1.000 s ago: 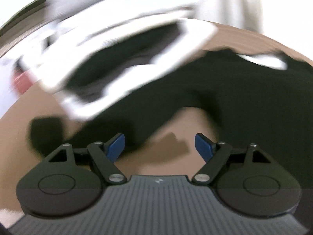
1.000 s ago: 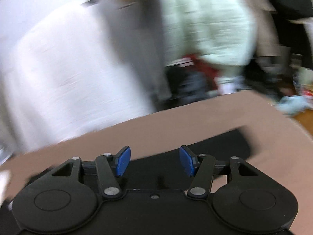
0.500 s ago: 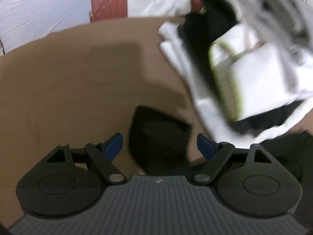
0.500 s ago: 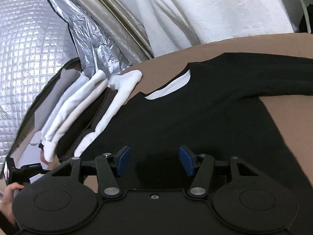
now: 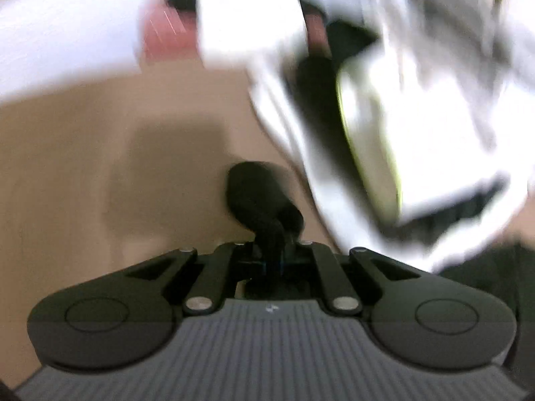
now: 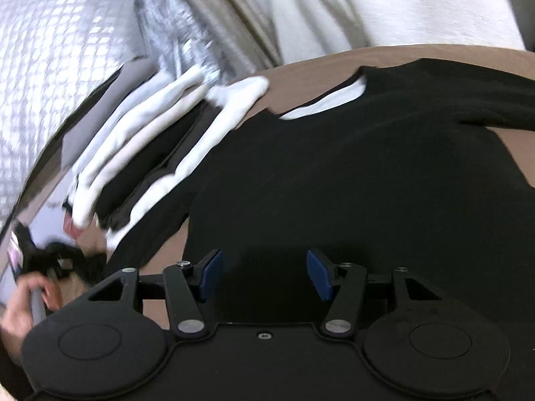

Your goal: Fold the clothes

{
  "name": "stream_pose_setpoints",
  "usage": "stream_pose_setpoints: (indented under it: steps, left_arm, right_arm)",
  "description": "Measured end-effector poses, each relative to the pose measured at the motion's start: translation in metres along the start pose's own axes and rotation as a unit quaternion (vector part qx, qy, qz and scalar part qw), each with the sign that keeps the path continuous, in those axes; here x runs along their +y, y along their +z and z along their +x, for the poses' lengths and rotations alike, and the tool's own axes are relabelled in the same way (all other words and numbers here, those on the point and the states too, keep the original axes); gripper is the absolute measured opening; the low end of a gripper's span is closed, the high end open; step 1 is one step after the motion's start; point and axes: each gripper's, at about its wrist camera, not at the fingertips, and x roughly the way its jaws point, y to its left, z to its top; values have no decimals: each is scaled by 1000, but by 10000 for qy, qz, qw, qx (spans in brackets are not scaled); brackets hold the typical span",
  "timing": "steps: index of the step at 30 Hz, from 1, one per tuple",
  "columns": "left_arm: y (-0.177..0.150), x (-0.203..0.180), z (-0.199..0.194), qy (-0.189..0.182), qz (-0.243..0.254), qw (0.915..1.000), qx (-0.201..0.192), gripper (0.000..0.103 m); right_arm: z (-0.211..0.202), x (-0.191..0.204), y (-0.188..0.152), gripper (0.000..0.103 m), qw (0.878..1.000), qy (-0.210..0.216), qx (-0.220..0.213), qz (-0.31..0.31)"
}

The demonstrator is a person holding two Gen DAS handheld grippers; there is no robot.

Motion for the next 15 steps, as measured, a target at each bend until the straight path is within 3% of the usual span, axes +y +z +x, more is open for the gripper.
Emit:
stream_pose_setpoints:
  steps: [2, 4, 8, 15]
  left_arm:
    - [12, 15, -26, 265, -167, 9962, -809, 6]
    - [20, 34, -38, 83, -603, 9916, -1142, 6]
    - [18, 44, -37, -212, -996, 9886, -1105, 6]
    - [8, 41, -51, -824, -862, 9827, -1417, 6]
  right_arm:
    - [0, 1, -4, 61, 10000, -45, 53, -68]
    - [4, 2, -6, 61, 9999, -73, 105, -90]
    - [10, 3, -8, 61, 9997, -104, 205, -128]
    - [10, 10, -12, 61, 9992, 0, 304, -272]
